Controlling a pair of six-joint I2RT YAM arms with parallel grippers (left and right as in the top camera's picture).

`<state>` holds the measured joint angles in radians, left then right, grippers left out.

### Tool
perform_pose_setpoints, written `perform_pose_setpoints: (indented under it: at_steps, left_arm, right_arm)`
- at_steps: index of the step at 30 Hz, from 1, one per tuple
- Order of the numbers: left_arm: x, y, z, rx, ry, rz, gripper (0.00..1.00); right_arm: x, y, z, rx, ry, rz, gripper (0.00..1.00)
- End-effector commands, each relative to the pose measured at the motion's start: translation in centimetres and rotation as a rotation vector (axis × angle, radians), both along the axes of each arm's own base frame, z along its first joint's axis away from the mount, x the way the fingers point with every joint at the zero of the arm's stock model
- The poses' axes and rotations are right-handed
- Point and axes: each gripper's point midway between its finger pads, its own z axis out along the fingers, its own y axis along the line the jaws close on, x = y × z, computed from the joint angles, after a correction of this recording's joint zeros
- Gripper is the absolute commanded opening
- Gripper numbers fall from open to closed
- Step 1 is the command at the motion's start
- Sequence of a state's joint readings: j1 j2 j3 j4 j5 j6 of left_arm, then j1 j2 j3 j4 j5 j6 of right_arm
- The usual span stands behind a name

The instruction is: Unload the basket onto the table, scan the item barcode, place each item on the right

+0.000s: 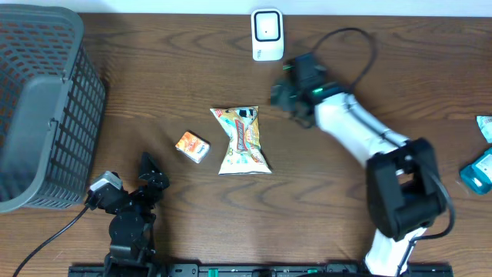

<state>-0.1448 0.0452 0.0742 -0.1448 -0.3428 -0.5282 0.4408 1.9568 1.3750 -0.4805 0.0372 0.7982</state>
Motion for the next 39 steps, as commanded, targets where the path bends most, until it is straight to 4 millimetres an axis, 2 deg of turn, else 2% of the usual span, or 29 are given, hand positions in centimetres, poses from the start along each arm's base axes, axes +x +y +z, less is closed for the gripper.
perform_pose_setpoints:
  at_steps: [1, 4, 7, 9, 12, 15, 19, 21, 23, 24, 26, 27, 29, 30, 34, 36, 37, 38, 39]
  left_arm:
    - [0.0, 0.1, -1.4, -0.001, 0.032, 0.009, 0.98]
    - [0.0, 0.1, -1.4, -0.001, 0.032, 0.009, 0.98]
    - [0.0, 0.1, -1.4, -0.001, 0.032, 0.009, 0.98]
    - [-0.1, 0.1, -1.4, -0.001, 0.032, 0.009, 0.98]
    - [-0.1, 0.1, -1.4, -0.001, 0.032, 0.009, 0.98]
    - [0.0, 0.1, -1.4, -0.001, 0.032, 0.009, 0.98]
    - [0.0, 0.1, -1.4, -0.001, 0.032, 0.009, 0.98]
    - [0.0, 0.1, -1.4, -0.001, 0.032, 0.009, 0.98]
    - [0.0, 0.1, -1.4, -0.001, 0.032, 0.009, 0.98]
    - [0.0, 0.1, -1.4, -0.001, 0.032, 0.009, 0.98]
    - [-0.1, 0.1, -1.4, -0.001, 0.032, 0.009, 0.98]
    - [0.0, 0.1, -1.4, -0.001, 0.032, 0.009, 0.98]
    - [0.0, 0.1, -1.4, -0.001, 0.032, 0.009, 0.98]
    - [0.0, 0.1, -1.4, -0.001, 0.032, 0.009, 0.98]
    - [0.0, 0.1, -1.4, -0.001, 0.032, 0.009, 0.98]
    - [-0.1, 0.1, -1.4, -0.001, 0.032, 0.009, 0.98]
    - [-0.1, 0.1, -1.4, -0.001, 0.032, 0.009, 0.98]
    - [0.0, 0.1, -1.4, -0.001, 0.032, 0.009, 0.98]
    - [0.0, 0.1, -1.4, -0.001, 0.032, 0.009, 0.98]
  right_arm:
    - [-2.2, 5.5, 2.5, -0.023, -0.038, 0.073, 0.99]
    - [-3.2, 7.4, 5.1, -0.163, -0.122, 0.105, 0.99]
    - [-3.7, 10.1, 7.6, -0.197, -0.199, 0.185, 0.99]
    - [-4.1, 11.4, 7.9, -0.207, -0.227, 0.211, 0.99]
    - [-4.5, 11.9, 5.6, -0.279, -0.213, 0.231, 0.98]
    - [-5.2, 12.3, 1.8, -0.366, -0.165, 0.279, 0.96]
    - [-7.1, 13.1, -1.9, -0.438, -0.095, 0.341, 0.96]
    - [-8.1, 12.8, -3.3, -0.490, -0.060, 0.373, 0.93]
    - [-8.9, 11.4, -4.2, -0.568, -0.023, 0.369, 0.82]
    - [-9.2, 10.4, -4.6, -0.606, -0.002, 0.350, 0.66]
    - [-9.6, 9.1, -4.6, -0.641, 0.025, 0.314, 0.44]
    - [-9.7, 8.8, -4.2, -0.644, 0.035, 0.301, 0.34]
    - [-9.7, 8.8, -2.6, -0.613, 0.061, 0.287, 0.06]
    - [-9.8, 9.3, -1.5, -0.570, 0.085, 0.293, 0.01]
    - [-10.9, 12.5, 4.5, -0.222, 0.242, 0.354, 0.01]
    - [-11.7, 13.0, 7.8, -0.040, 0.331, 0.375, 0.02]
    - [-12.0, 13.2, 9.3, 0.051, 0.374, 0.399, 0.05]
    - [-12.4, 13.2, 11.2, 0.154, 0.413, 0.443, 0.15]
    - [-12.8, 13.1, 12.6, 0.239, 0.445, 0.477, 0.32]
